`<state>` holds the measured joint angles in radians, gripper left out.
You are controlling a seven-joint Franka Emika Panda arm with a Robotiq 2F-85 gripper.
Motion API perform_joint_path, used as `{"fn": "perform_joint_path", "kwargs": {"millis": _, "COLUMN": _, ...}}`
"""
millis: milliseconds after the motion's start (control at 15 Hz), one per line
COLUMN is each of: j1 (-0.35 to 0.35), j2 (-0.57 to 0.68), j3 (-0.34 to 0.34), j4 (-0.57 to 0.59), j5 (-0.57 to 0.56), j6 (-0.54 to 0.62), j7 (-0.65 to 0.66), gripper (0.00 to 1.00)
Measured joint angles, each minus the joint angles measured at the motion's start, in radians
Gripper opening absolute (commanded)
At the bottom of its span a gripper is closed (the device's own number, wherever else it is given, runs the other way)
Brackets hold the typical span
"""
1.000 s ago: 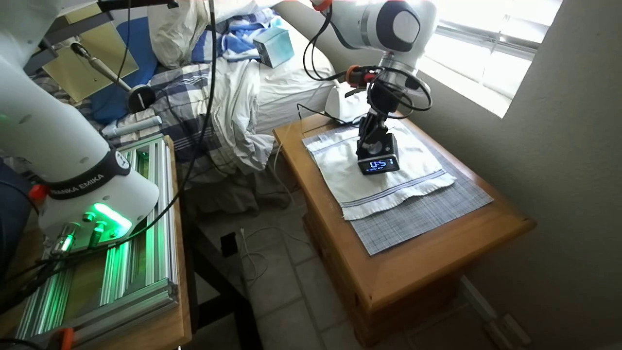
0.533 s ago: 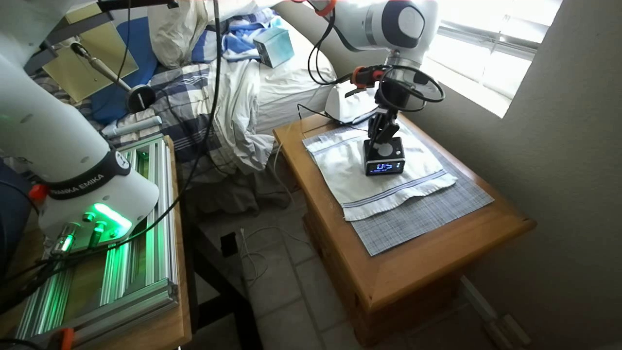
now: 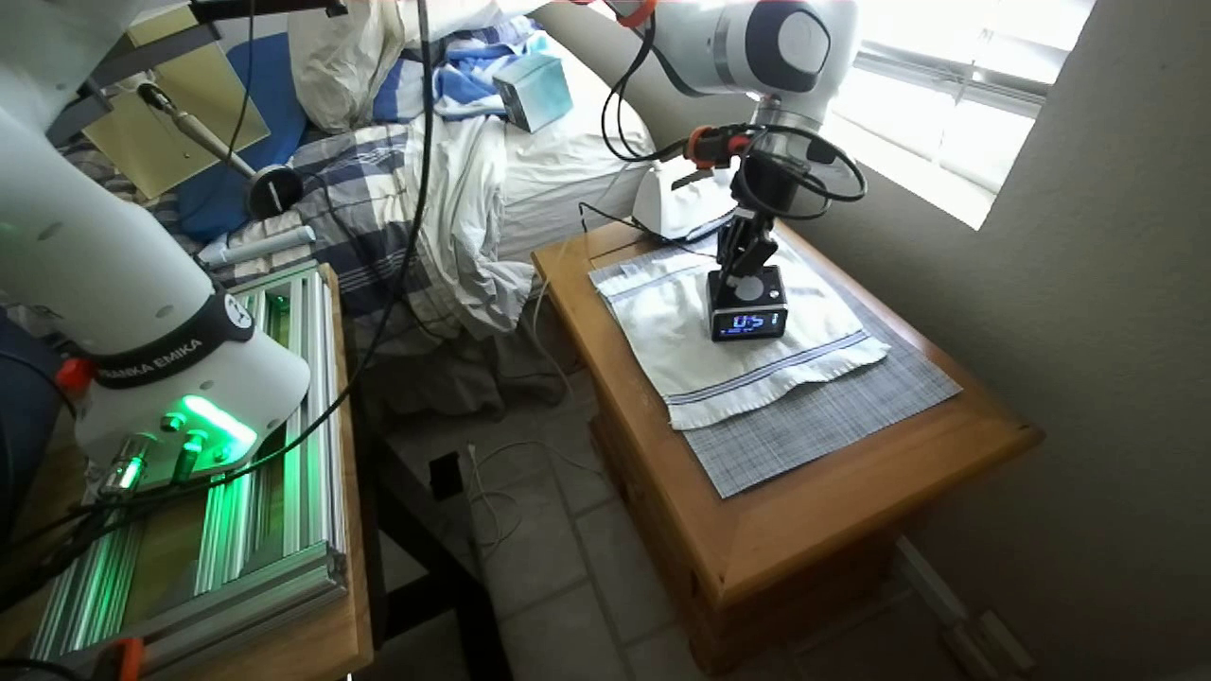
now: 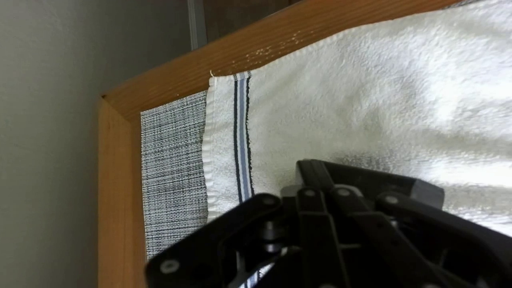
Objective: Press a button on the left side of the alarm clock.
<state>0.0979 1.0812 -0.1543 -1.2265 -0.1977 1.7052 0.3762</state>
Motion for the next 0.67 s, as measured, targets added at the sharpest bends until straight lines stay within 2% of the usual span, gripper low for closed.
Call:
{"fn": "perform_joint_path", "kwargs": {"millis": 267, "j1": -0.010, "j2": 0.006, "j3": 0.029, "j4": 0.028, "j5": 0.019, "j6": 0.001, "j7": -0.013, "gripper": 0.00}}
{"fn": "perform_joint_path", "kwargs": {"millis": 667, "j1": -0.013, "j2": 0.013, "j3": 0.034, "j4": 0.039, "j5": 0.020, "j6": -0.006, "j7": -0.033, "gripper": 0.00}}
